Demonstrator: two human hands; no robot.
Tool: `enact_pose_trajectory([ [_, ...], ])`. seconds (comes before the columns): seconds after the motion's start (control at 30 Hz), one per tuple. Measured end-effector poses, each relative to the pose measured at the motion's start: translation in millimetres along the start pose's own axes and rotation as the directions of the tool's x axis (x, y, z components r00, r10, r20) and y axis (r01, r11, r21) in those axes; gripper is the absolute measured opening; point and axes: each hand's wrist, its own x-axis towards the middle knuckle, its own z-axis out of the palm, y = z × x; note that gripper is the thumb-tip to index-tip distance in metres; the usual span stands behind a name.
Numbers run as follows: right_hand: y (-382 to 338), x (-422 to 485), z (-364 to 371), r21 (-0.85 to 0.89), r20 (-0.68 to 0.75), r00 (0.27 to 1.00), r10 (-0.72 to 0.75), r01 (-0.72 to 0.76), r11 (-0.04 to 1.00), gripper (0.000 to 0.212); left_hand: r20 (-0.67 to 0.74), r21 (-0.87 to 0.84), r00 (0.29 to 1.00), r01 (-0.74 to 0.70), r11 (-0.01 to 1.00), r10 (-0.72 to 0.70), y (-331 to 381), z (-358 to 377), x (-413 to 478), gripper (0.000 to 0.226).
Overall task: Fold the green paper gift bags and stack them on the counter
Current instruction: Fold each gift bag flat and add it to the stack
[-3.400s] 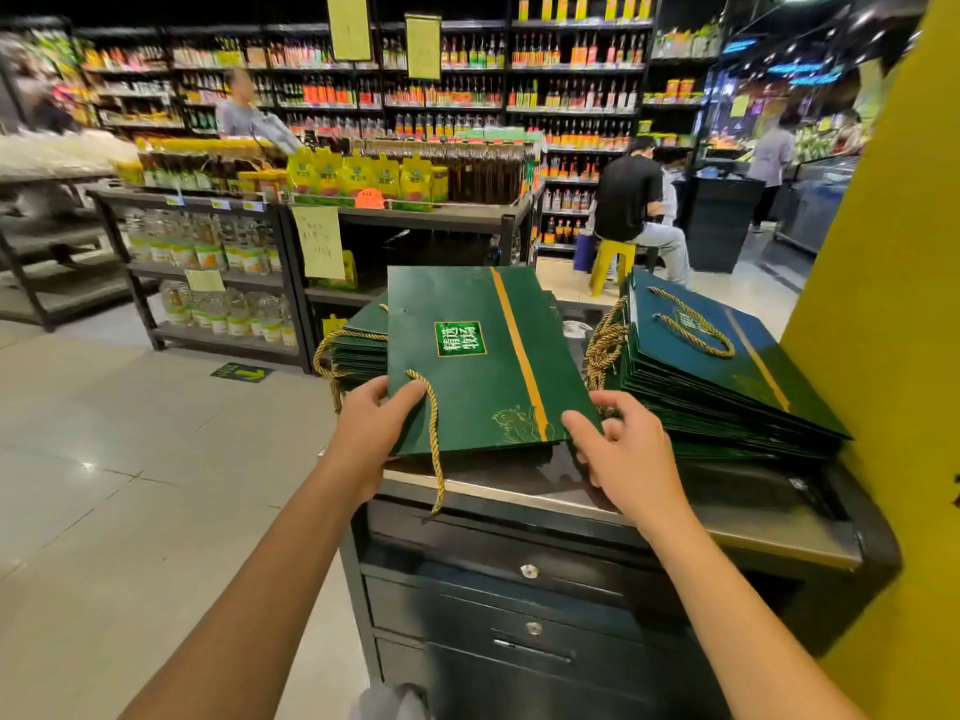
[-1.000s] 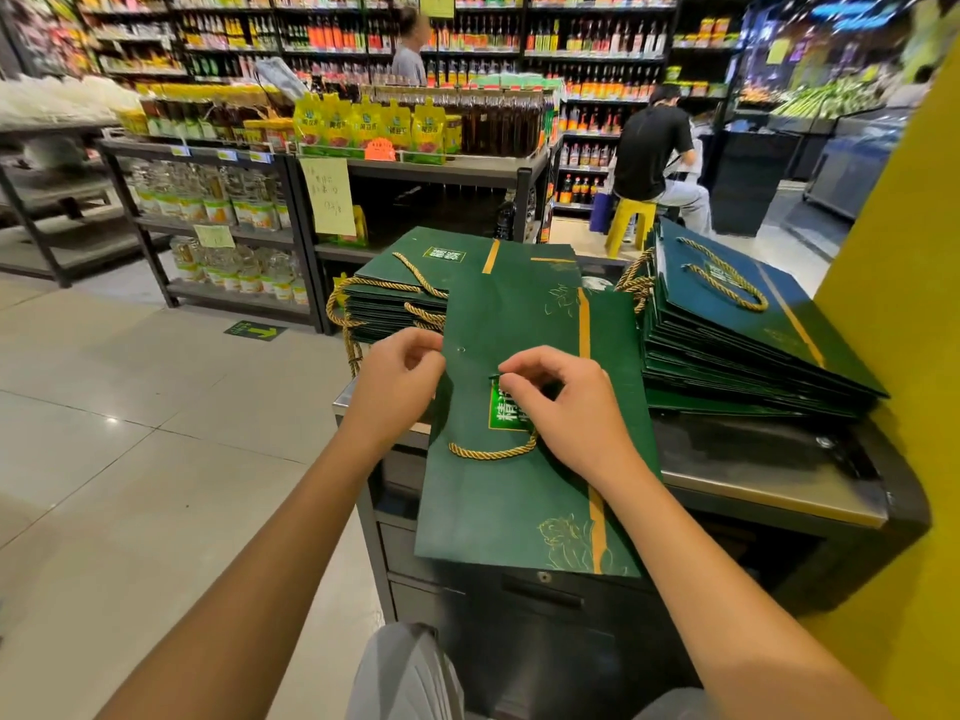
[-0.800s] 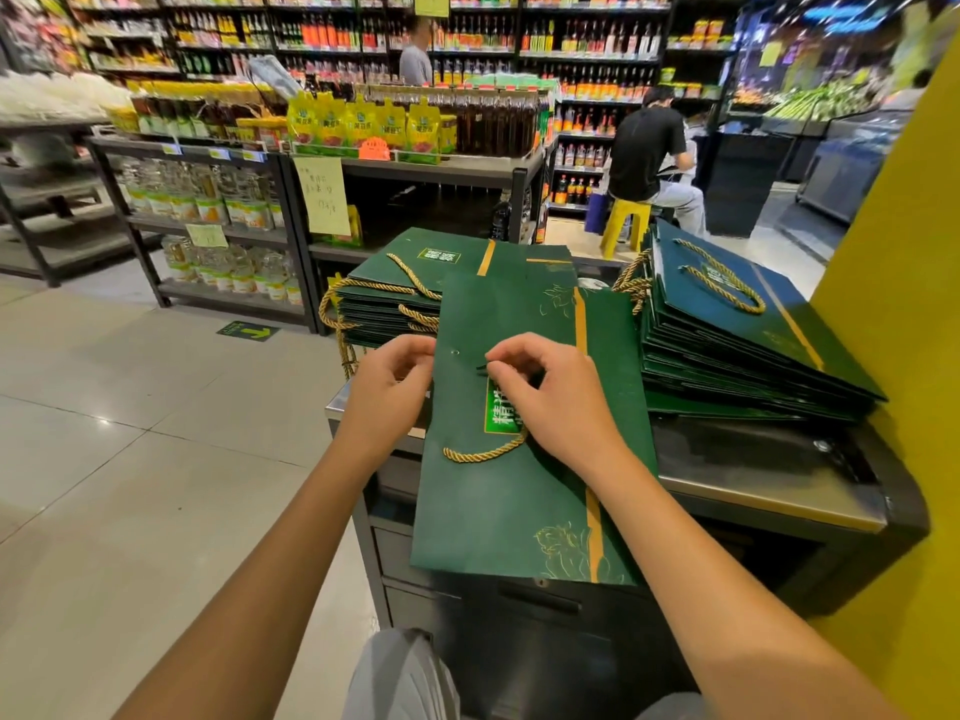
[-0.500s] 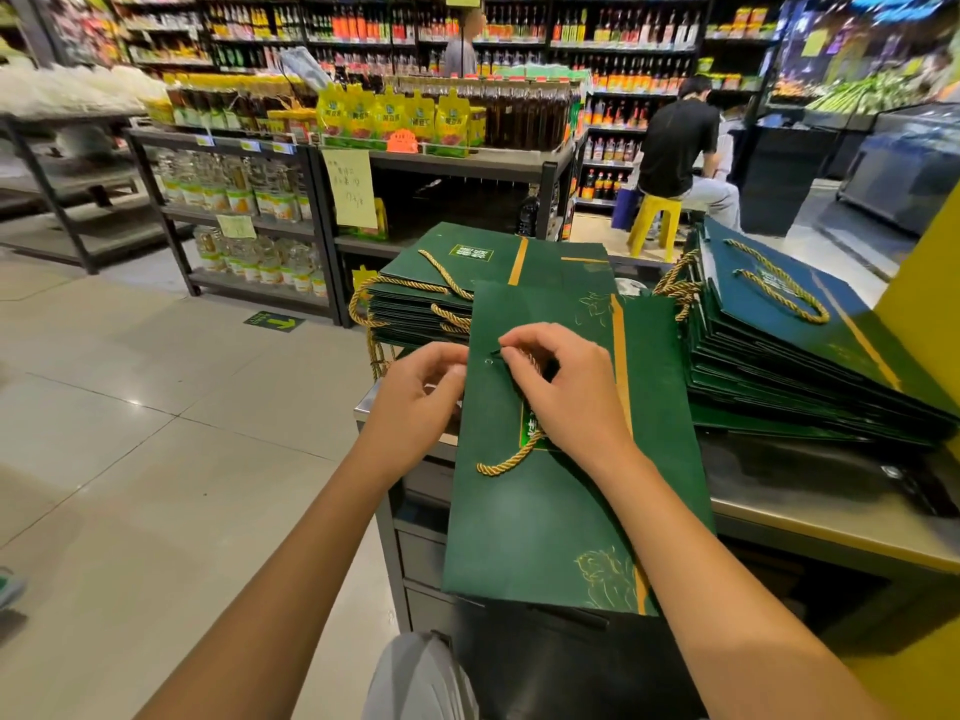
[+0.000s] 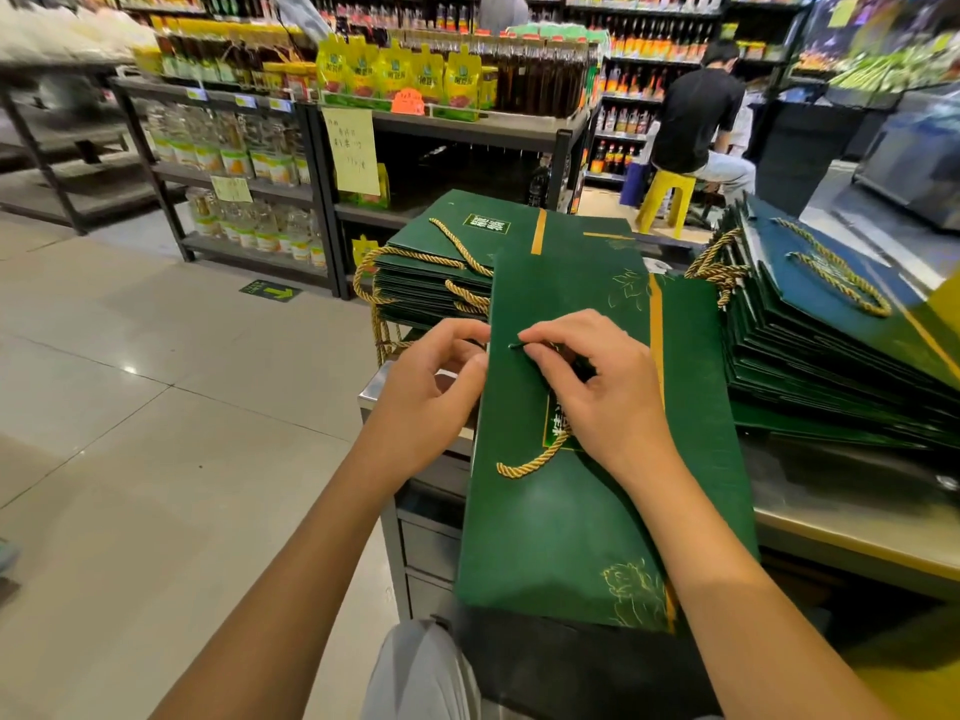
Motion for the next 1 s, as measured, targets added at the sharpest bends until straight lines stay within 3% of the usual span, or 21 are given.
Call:
enact_pose_trajectory([
  [0.33, -8.1, -0.6, -2.8, 0.102, 0.005, 1.000, -0.002, 0.001, 0.995, 0.020, 0.024, 0.025, 0.999, -0.046, 0.999, 0.045, -2.9, 1.9, 3.1, 0.032],
  [0.67, -12.8, -0.9, -6.0, 0.221, -0.061, 0.996, 0.062, -0.047, 0.974, 0.012, -0.030, 0.034, 0.996, -0.077, 0.996, 0.078, 3.3, 14.9, 2.9, 0.044],
  [1.0, -11.6, 5.5, -13.3, 0.569, 0.014, 0.947, 0.321, -0.271, 0.776, 0.018, -0.182, 0.303, 0.967, -0.116, 0.946, 0.177, 30.7, 30.8, -1.6, 0.040],
])
